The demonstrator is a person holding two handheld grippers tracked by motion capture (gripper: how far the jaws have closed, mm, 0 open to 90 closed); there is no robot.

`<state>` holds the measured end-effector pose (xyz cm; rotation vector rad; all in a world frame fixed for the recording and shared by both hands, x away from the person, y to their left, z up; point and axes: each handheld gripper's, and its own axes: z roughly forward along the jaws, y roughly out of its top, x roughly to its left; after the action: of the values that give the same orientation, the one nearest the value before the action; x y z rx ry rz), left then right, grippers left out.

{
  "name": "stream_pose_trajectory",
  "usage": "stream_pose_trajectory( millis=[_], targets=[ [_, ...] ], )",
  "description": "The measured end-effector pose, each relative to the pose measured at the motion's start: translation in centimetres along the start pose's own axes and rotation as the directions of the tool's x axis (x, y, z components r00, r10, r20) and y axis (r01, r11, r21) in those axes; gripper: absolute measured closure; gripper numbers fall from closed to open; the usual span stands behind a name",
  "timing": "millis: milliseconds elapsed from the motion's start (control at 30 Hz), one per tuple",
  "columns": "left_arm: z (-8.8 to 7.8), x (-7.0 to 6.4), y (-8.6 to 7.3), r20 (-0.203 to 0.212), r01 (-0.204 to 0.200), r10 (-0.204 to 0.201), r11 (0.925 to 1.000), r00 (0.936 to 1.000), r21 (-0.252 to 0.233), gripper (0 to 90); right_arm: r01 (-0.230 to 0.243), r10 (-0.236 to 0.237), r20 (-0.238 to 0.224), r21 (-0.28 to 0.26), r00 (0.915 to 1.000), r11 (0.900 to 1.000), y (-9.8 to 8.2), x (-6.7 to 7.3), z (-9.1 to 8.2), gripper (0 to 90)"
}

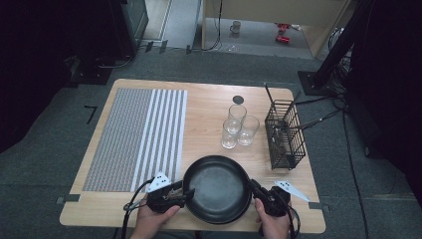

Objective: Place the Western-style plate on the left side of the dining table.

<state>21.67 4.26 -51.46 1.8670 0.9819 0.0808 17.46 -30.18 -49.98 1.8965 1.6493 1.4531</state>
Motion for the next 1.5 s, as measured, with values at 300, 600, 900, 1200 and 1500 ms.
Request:
stream_pose_trajectory(
  millis=[300,600,900,1200,1500],
  targets=[
    [-0.01,0.03,0.01,0.001,0.000,0.000,1.0000,1.0000,0.001,45.2,0.004,-0.004,0.000,-0.002,1.0000,1.000,-0.02,0.06,0.02,82.0],
    [0.03,0.09,0.03,0.009,0.006,-0.006,1.0000,0.9999,0.006,45.0,0.000,0.000,0.007,-0.001,1.0000,1.000,-0.07,0.19,-0.01,81.9],
    [0.04,0.11,0.03,0.007,0.007,-0.007,0.9999,0.9999,0.009,44.1,0.007,-0.007,0.007,0.005,0.9999,1.000,-0.13,0.36,0.01,82.1],
    [0.04,0.12,0.03,0.006,0.009,-0.009,0.9999,0.9999,0.009,43.8,0.011,-0.011,0.009,0.005,0.9999,1.000,-0.15,0.44,0.01,82.1],
    [0.01,0.15,0.03,0.007,0.016,-0.016,0.9998,0.9999,0.014,43.4,0.011,-0.011,0.011,0.010,0.9999,1.000,-0.20,0.62,-0.01,82.1]
  ],
)
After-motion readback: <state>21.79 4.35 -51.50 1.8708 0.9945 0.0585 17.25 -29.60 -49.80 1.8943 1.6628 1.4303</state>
